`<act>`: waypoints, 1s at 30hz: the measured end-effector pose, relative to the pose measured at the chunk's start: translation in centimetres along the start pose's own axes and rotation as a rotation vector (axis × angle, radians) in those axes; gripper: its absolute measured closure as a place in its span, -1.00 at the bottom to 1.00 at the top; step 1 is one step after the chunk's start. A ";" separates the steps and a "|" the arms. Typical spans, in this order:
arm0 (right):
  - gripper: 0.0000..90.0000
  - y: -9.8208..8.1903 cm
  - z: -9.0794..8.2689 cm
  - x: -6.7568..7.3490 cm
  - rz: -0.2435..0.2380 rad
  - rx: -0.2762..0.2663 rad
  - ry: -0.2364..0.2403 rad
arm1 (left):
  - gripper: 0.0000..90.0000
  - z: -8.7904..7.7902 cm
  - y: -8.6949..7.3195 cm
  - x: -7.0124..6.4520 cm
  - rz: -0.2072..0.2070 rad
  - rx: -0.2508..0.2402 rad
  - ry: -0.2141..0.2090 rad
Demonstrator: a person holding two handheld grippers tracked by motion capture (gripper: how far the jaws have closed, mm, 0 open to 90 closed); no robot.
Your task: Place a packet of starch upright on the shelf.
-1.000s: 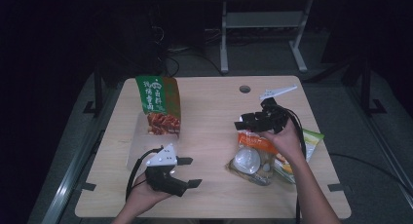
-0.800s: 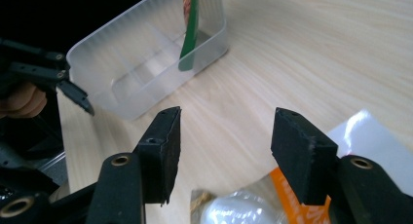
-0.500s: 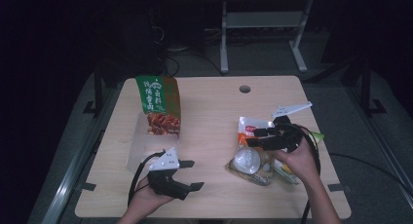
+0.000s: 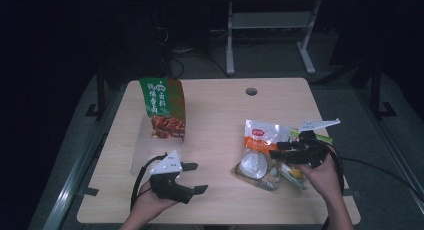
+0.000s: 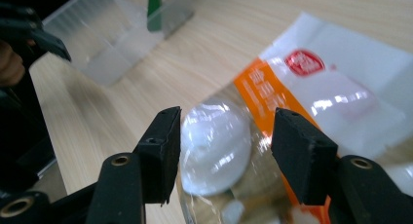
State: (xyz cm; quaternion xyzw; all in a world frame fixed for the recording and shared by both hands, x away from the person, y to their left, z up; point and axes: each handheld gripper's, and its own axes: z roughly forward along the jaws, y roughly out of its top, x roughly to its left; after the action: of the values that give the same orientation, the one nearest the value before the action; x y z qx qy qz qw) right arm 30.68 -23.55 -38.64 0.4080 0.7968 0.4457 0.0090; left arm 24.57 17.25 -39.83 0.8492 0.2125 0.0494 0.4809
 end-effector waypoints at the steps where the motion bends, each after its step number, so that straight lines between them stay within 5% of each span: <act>1: -0.03 -0.2 -0.2 -0.1 -0.001 -0.009 -0.007 | -0.46 0.0 0.0 0.0 0.000 0.002 -0.002; 10: -0.03 -1.9 -1.7 -1.5 0.068 -0.049 -0.037 | -0.46 0.6 0.2 -0.5 0.017 0.009 -0.023; 19: 0.07 -2.7 -0.7 -3.2 0.115 -0.034 -0.126 | -0.46 1.0 0.2 -0.9 0.024 0.015 -0.024; 24: 0.17 -2.3 -0.4 -3.8 0.126 -0.085 -0.126 | -0.46 1.2 0.1 -1.0 0.015 0.014 -0.030; 30: 0.40 -2.0 0.7 -4.2 0.132 -0.084 -0.106 | -0.46 1.5 0.1 -1.0 0.004 0.015 -0.037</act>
State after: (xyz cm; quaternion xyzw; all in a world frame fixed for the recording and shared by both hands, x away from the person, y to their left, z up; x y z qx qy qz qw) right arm 32.48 -26.33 -41.94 0.4818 0.7472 0.4562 0.0390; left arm 24.15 15.66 -40.46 0.8541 0.2022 0.0331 0.4780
